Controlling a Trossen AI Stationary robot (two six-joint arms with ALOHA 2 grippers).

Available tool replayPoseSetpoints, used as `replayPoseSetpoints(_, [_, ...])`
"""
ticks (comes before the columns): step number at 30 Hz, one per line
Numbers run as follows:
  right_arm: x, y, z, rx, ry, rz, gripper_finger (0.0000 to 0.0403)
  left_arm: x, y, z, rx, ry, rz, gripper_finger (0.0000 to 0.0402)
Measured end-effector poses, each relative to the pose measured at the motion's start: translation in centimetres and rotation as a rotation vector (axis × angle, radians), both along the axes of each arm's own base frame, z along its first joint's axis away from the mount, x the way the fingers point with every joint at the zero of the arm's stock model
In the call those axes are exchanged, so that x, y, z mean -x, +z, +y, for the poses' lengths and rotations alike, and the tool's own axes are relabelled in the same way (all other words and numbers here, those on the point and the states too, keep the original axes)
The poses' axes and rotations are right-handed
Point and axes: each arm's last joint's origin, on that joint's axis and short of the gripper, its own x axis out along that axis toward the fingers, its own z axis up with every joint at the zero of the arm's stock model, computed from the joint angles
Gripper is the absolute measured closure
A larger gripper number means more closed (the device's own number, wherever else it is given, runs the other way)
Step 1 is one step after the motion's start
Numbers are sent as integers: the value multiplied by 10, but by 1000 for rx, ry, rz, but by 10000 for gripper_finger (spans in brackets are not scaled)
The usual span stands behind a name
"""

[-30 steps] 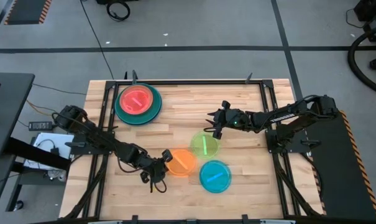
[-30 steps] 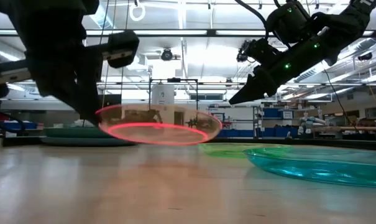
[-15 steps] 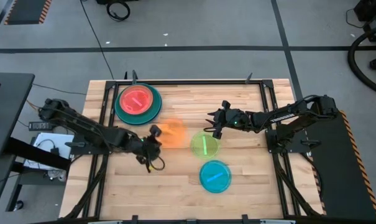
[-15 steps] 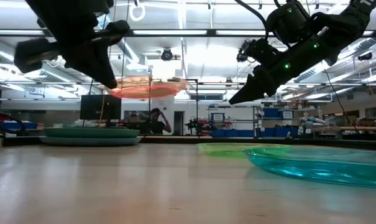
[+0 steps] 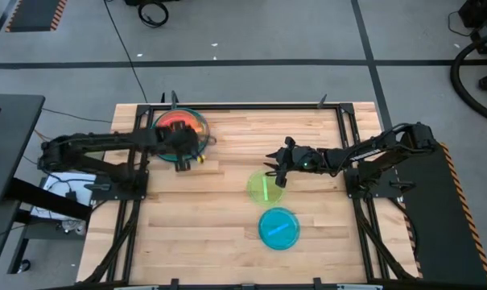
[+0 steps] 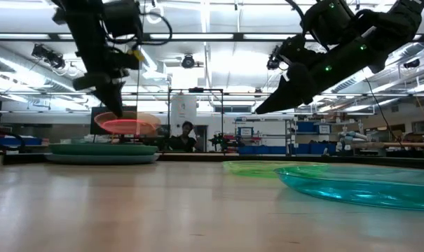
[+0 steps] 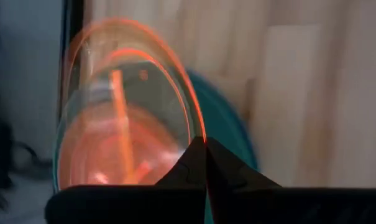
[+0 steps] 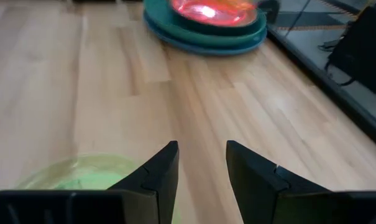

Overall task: Stack plastic plates
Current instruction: Stack the small orange plate on the small pink plate, then stack the small green plate on the small orange plate

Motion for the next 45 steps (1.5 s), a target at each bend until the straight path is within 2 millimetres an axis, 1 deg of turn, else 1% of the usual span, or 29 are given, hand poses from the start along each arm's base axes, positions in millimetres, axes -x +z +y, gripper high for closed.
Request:
replayPoseSetpoints(2, [0, 0, 4, 0, 16, -4, 258, 5, 0, 15, 19, 70, -4, 398])
replayPoseSetpoints(5, [-1, 0, 9, 3, 31, -4, 258, 13, -1, 30, 22, 137, 2, 398])
replayPoseSetpoints(8, [-1, 1, 10, -4, 32, -8, 258, 18, -4, 41, 43, 181, 21, 398])
replayPoseSetpoints(13, [-1, 0, 11, -55, 37, -18, 258, 23, -18, 54, 101, 272, 111, 398])
replayPoseSetpoints(19, [-1, 0, 12, -59, 45, -16, 258, 21, -33, 62, 170, 371, 140, 398])
replayPoseSetpoints(28, [-1, 0, 15, -56, 56, -12, 258, 16, -41, 67, 171, 355, 153, 394])
replayPoseSetpoints(31, [0, 0, 14, -56, 55, -8, 258, 15, -41, 67, 163, 354, 145, 365])
replayPoseSetpoints(35, [0, -1, 15, -67, 71, -2, 258, 13, -38, 69, 144, 361, 92, 293])
replayPoseSetpoints(37, [0, -1, 15, -70, 77, -1, 258, 10, -34, 71, 117, 341, 50, 259])
replayPoseSetpoints(39, [0, -1, 15, -69, 78, 0, 258, 9, -26, 72, 96, 314, 28, 235])
replayPoseSetpoints(42, [0, -2, 15, -68, 78, 6, 258, 4, -7, 74, 71, 295, -9, 218])
replayPoseSetpoints(45, [0, -2, 15, -66, 79, 10, 258, 2, 12, 74, 124, 298, -16, 215])
